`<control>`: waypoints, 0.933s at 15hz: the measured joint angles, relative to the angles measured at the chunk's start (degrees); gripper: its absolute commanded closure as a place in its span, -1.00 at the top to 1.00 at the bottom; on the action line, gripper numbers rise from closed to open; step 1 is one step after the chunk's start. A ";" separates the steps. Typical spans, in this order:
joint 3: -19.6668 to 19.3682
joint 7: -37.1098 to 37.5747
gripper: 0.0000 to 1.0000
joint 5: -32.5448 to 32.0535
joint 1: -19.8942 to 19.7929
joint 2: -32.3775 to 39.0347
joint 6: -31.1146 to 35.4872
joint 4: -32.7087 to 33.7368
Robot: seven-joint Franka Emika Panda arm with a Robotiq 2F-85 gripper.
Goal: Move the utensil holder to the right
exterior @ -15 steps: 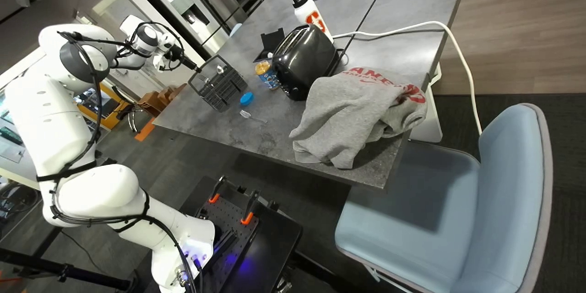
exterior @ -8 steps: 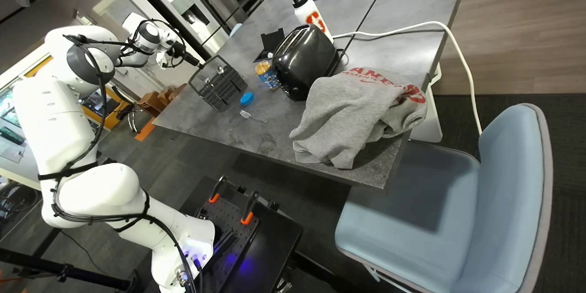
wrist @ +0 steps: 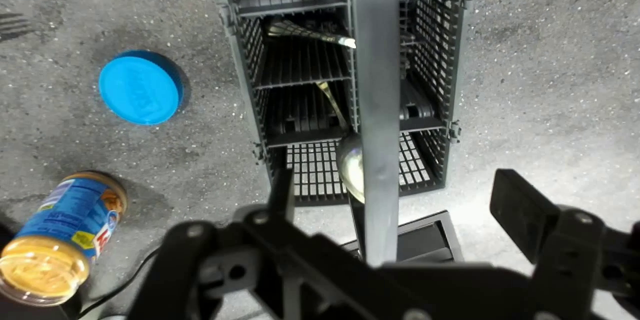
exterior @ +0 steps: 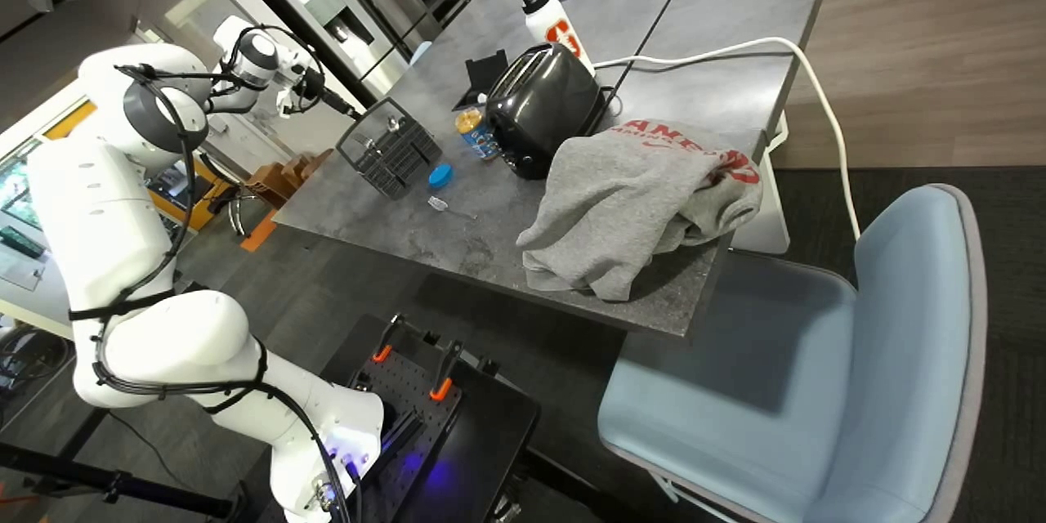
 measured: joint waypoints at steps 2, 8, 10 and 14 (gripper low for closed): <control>0.27 -0.89 1.00 0.00 -0.04 0.60 -0.88 0.76; 0.57 -1.85 0.02 0.00 -0.04 2.20 -2.13 2.02; 0.58 -1.86 -0.28 0.00 -0.03 2.59 -2.30 2.39; 0.64 -1.89 -0.89 -0.01 -0.01 3.02 -2.51 2.89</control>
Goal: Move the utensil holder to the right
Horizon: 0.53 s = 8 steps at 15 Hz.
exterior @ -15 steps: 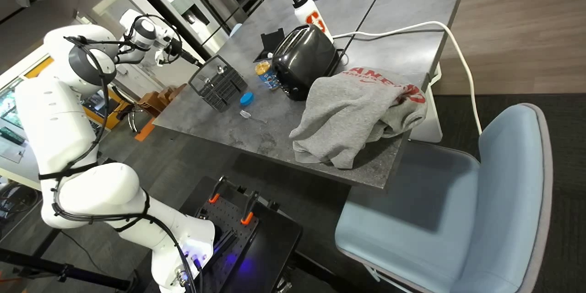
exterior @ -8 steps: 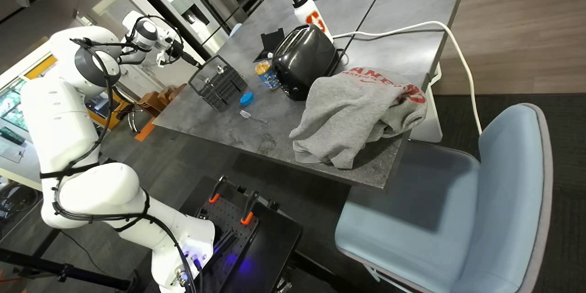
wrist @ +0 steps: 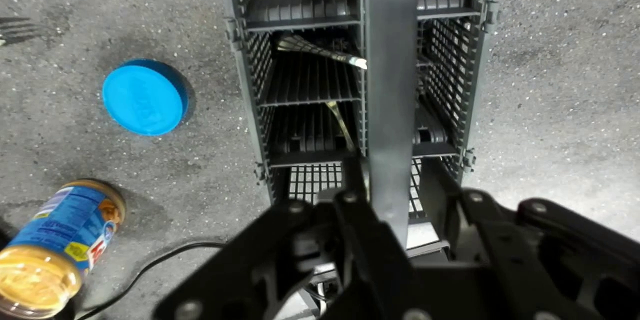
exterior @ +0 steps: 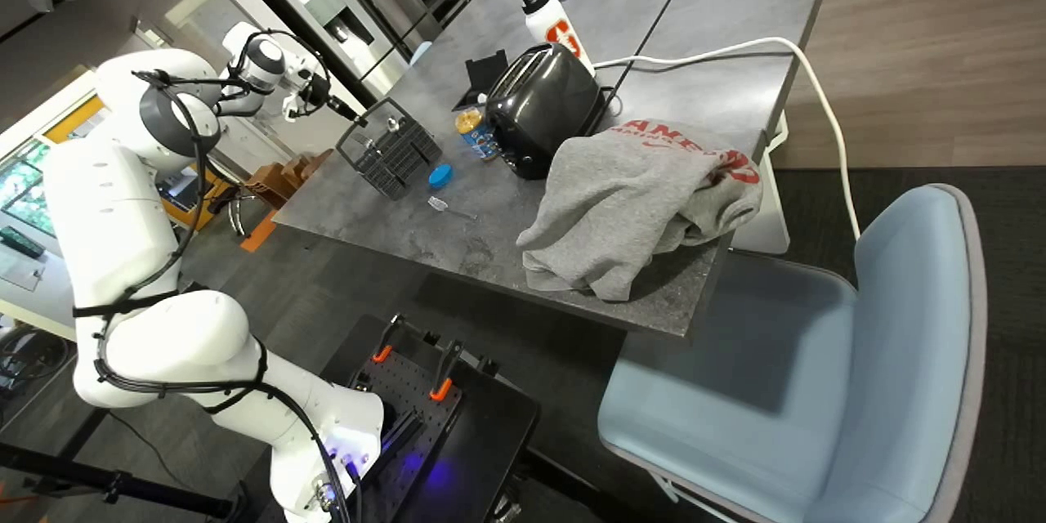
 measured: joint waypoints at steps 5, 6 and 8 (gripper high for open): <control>0.06 -0.16 -0.90 -0.04 0.20 0.14 -1.34 0.55; 0.06 -0.14 -0.90 -0.05 0.36 0.16 -1.91 0.76; 0.06 0.38 -0.90 -0.05 0.83 0.15 -3.18 1.49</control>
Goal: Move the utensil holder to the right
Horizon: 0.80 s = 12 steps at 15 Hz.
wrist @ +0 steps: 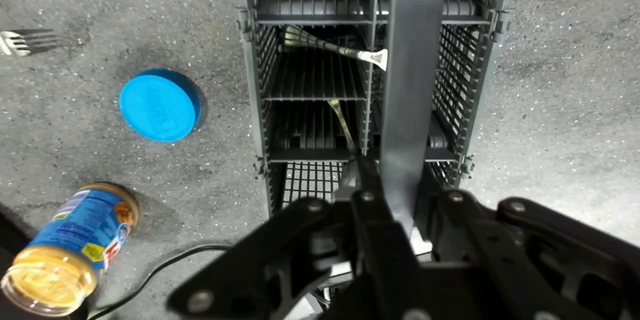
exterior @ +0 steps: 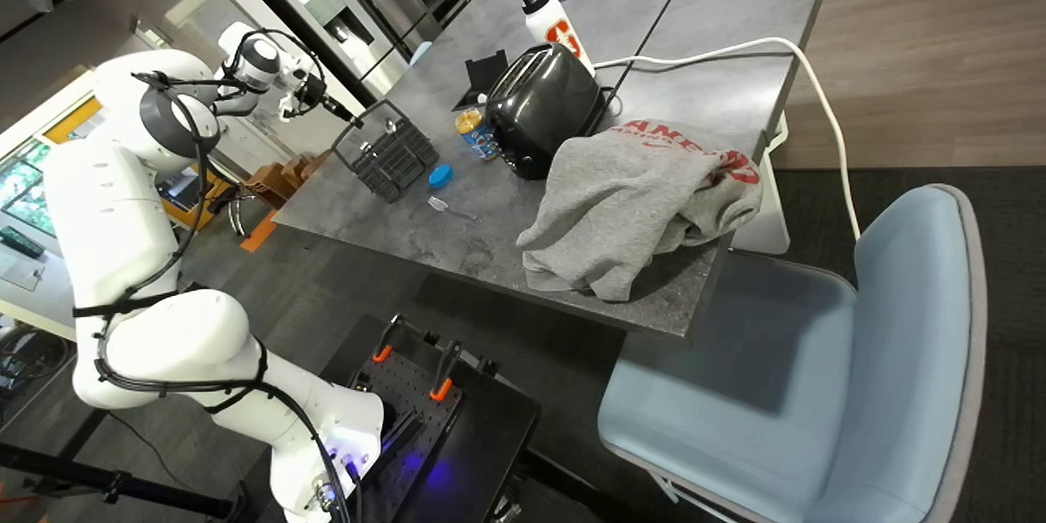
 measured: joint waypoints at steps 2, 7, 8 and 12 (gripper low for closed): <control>-0.04 1.88 -0.90 -0.02 0.58 -0.06 -1.14 1.13; -0.60 11.42 -0.90 -0.52 2.41 -0.64 -3.10 3.74; -1.05 14.08 -0.90 -1.01 2.96 -0.65 -3.61 4.25; -4.09 24.87 -0.90 -4.20 5.70 -0.65 -6.70 5.59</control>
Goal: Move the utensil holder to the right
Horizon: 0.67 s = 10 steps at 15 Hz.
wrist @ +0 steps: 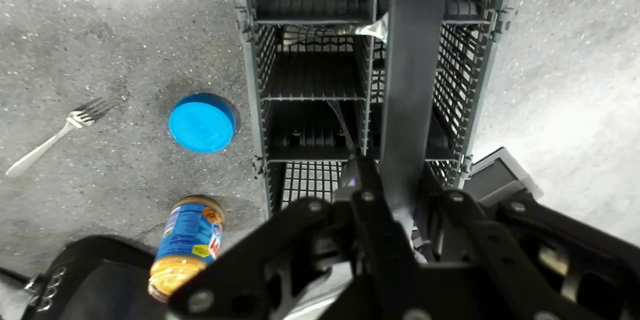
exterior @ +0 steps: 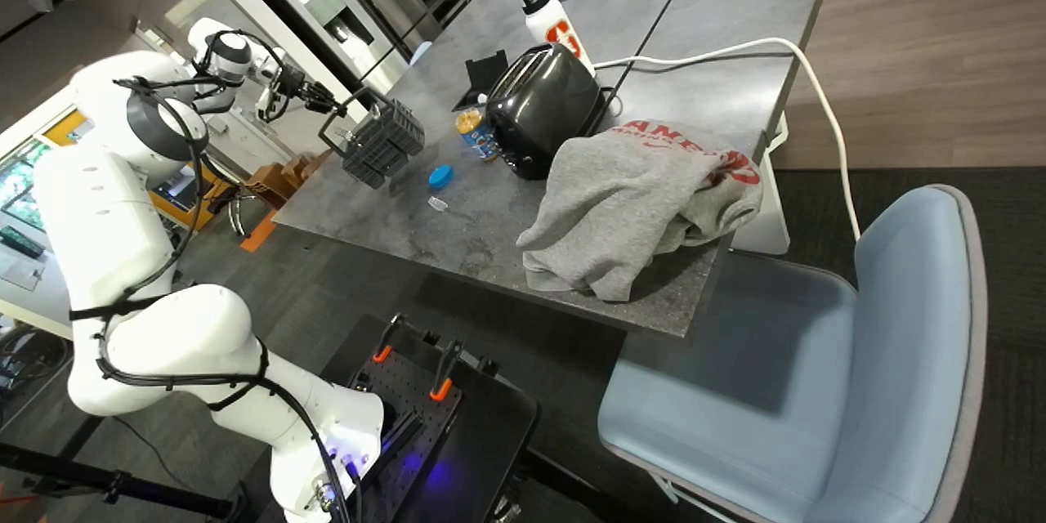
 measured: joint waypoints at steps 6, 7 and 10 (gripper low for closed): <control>-0.85 1.72 -0.90 -0.47 -0.13 0.03 -0.80 0.34; -0.84 1.34 -0.90 -0.39 -0.51 0.07 -0.61 0.34; -0.80 -0.72 -0.90 -0.25 -2.29 0.23 0.25 0.36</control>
